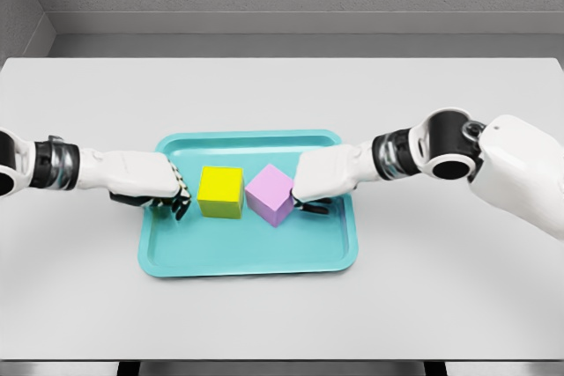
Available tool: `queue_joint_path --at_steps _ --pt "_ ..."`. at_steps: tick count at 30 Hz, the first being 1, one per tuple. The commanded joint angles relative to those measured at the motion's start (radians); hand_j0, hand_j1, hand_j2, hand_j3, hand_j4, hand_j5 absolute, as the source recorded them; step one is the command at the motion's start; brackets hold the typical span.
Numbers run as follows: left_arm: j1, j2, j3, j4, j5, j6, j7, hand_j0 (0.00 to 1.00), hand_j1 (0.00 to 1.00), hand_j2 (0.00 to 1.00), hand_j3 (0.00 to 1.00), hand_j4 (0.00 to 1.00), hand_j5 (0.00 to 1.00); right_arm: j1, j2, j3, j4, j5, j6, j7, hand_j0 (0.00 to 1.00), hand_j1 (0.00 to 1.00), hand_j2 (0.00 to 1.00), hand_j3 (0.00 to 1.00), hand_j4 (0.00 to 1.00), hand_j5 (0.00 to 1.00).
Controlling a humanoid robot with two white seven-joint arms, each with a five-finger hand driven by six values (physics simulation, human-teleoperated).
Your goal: Push two cubes
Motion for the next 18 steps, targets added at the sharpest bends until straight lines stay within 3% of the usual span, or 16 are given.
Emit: queue_joint_path --at_steps 1,7,18 --pt "0.0 -0.002 0.028 0.04 0.004 0.002 0.0 0.44 0.44 0.44 0.44 0.44 0.44 0.0 0.007 0.002 0.001 -0.004 0.002 0.0 0.06 0.06 0.06 0.06 0.06 0.06" --pt "-0.006 -0.012 0.06 0.088 0.004 0.002 0.0 0.44 0.44 0.44 0.44 0.44 0.44 0.0 -0.003 0.003 0.035 -0.001 0.002 0.0 0.09 0.09 0.09 0.09 0.09 0.09" --pt "-0.009 -0.01 0.066 0.096 0.004 0.002 0.0 0.44 0.44 0.44 0.44 0.44 0.44 -0.002 0.001 0.0 0.044 -0.001 0.002 0.0 0.12 0.12 0.12 0.12 0.12 0.12"
